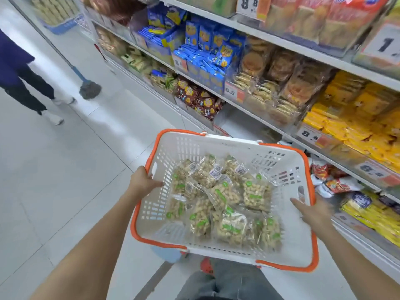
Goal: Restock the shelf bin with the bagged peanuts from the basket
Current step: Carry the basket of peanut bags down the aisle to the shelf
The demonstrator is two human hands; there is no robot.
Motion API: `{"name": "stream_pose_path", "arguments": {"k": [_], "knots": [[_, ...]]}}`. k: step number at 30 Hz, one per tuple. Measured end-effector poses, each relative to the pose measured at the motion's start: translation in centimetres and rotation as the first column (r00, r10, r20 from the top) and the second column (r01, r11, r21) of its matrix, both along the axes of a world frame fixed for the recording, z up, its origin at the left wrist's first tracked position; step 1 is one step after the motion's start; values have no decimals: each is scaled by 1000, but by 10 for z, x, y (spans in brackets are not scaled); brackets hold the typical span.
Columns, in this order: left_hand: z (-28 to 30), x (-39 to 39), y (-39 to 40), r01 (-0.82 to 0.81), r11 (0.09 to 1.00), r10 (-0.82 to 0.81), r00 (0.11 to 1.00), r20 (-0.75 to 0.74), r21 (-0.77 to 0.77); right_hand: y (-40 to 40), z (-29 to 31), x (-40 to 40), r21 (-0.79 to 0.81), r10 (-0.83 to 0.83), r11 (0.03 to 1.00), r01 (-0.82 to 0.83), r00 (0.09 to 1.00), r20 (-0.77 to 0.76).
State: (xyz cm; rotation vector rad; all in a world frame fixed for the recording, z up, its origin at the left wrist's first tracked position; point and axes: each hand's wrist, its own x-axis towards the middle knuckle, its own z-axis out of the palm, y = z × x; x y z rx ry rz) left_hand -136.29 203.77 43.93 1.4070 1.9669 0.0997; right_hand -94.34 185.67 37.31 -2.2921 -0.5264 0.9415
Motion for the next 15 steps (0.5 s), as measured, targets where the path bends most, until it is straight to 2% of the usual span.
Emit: {"name": "stream_pose_path", "arguments": {"k": [15], "knots": [[1,61,129,231,969,-241,961,-139,-84,45,-28,10,-66,-209,976,206,977,-43]]}}
